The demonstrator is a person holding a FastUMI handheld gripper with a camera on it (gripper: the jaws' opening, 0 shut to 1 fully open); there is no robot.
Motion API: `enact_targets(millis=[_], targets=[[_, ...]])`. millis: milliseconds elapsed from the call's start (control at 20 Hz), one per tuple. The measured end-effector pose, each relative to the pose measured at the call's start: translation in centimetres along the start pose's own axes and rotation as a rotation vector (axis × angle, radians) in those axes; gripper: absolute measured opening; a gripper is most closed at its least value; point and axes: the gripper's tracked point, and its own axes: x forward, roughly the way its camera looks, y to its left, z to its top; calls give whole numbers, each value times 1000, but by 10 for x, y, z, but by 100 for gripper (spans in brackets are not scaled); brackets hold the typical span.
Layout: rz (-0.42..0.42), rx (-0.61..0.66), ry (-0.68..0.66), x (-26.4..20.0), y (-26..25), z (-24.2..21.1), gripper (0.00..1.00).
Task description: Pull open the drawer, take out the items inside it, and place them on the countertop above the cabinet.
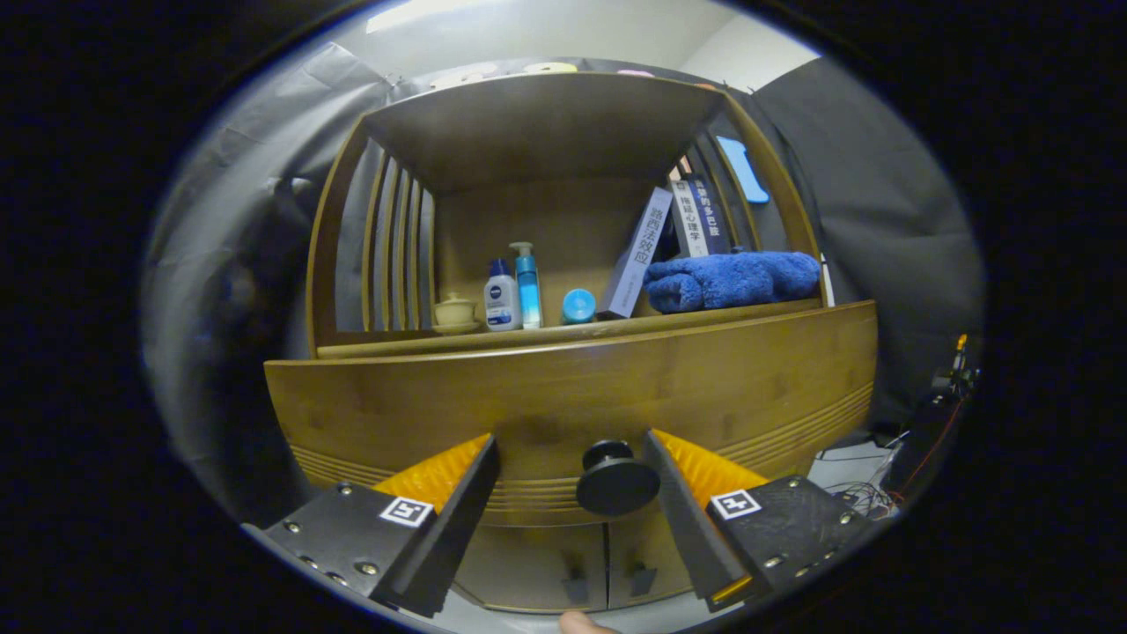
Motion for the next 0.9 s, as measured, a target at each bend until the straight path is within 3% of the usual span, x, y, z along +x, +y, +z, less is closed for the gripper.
enact_targets(millis=[800,900], targets=[[-1,39,61,48,0,-3,99],[2,55,132,48,0,-16,99]])
